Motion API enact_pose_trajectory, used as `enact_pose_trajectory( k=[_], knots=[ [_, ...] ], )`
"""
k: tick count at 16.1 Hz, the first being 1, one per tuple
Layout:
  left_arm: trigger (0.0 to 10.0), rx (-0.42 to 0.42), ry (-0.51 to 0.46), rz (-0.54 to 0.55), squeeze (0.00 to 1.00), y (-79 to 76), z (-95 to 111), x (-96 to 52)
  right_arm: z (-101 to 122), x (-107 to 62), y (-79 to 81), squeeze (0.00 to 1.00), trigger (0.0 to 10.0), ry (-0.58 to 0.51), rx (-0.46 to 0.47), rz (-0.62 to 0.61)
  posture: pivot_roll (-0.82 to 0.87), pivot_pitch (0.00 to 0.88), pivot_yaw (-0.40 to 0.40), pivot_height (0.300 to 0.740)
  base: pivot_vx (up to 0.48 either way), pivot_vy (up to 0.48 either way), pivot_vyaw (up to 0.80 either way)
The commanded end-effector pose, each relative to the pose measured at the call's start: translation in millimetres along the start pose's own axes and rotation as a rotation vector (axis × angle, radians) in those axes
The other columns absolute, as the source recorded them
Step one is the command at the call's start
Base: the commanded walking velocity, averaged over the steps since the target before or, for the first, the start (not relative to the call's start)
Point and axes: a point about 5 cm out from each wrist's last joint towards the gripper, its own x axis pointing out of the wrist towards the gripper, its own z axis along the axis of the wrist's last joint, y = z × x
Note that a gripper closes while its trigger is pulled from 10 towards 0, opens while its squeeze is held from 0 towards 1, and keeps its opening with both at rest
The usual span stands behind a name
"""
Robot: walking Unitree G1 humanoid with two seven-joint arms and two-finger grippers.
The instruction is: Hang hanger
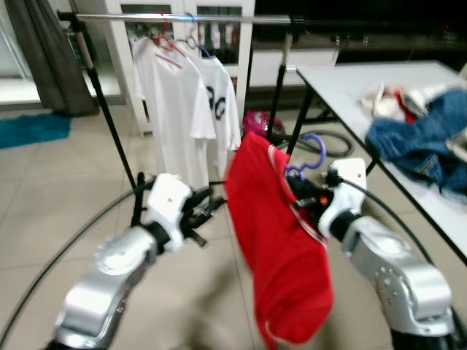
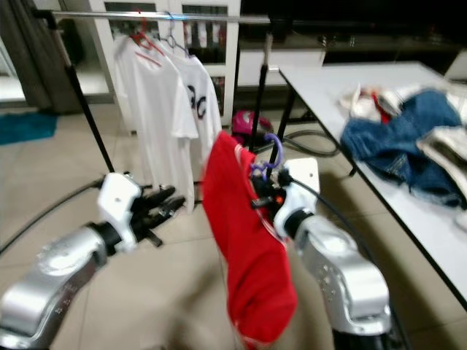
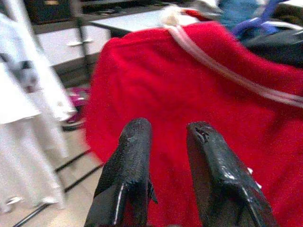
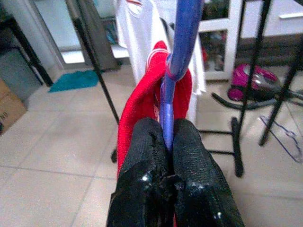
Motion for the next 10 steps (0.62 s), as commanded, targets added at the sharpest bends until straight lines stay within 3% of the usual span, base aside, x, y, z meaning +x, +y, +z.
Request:
enact_pose_trajectory(
  k=[1,2,10],
  knots=[
    [10.0,-0.103,-0.098,-0.049,1.00,2.1,13.5,1.6,16.5,2.7,7.7,0.00,10.0,-0.076,-0.041,0.045,0.08,0.000,-0.016,0.740,0.000,0.000,0.00],
    [10.0,-0.136,-0.147,-0.081,1.00,3.2,23.4,6.6,19.6,5.4,9.5,0.00,10.0,-0.083,-0.055,0.054,0.08,0.000,-0.019,0.740,0.000,0.000,0.00],
    [10.0,-0.235,-0.135,-0.149,1.00,12.9,37.6,46.3,43.5,20.9,31.5,0.00,10.0,-0.152,-0.208,0.109,0.07,0.000,-0.009,0.740,0.000,0.000,0.00]
  ],
)
